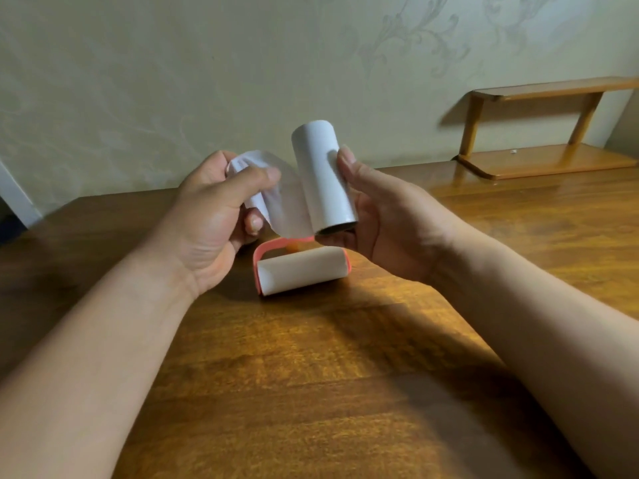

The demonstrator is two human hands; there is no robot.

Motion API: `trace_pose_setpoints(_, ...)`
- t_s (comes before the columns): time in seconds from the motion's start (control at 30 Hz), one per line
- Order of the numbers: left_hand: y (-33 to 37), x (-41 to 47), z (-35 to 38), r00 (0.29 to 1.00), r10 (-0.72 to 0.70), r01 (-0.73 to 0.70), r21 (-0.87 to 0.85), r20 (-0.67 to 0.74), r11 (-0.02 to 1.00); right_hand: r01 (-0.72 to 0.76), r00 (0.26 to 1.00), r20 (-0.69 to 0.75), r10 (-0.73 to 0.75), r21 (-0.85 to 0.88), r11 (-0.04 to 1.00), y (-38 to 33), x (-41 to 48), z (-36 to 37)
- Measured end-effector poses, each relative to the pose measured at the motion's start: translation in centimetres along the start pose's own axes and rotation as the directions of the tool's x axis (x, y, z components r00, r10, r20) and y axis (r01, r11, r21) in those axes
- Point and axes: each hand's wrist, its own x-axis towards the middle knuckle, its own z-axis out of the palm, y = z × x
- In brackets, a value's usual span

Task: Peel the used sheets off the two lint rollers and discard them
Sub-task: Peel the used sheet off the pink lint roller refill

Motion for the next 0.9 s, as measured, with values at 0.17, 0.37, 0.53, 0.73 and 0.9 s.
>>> trace_pose_setpoints(0.17, -0.2, 0.0, 0.2, 0.999, 0.046, -0.046, 0.082, 0.004, 0.996, 0.012, 1.000, 0.017, -0.011, -0.054, 0.998, 0.2, -0.1, 0.2)
trace_pose_setpoints(0.37, 0.1, -0.5, 0.7, 0.998, 0.057, -0.059, 0.091, 0.026, 0.994, 0.058, 0.998, 0.038, -0.056, -0.066, 0.996, 0.3, -0.1, 0.6)
trace_pose_setpoints(0.53, 0.1, -0.5, 0.7, 0.997, 0.072, -0.076, 0.092, 0.039, 0.993, 0.053, 0.997, 0.054, -0.050, -0.053, 0.997, 0.3, 0.0, 0.3)
trace_pose_setpoints(0.73, 0.1, -0.6, 1.1, 0.989, 0.124, -0.122, -0.034, 0.080, 0.992, 0.023, 0.996, 0.092, -0.015, -0.083, 0.996, 0.5, 0.0, -0.1)
trace_pose_setpoints(0.9, -0.1, -0.3, 0.5, 0.992, 0.098, -0.091, -0.090, 0.081, 0.992, 0.032, 0.999, -0.038, -0.024, 0.205, 0.978, -0.1, 0.3, -0.7)
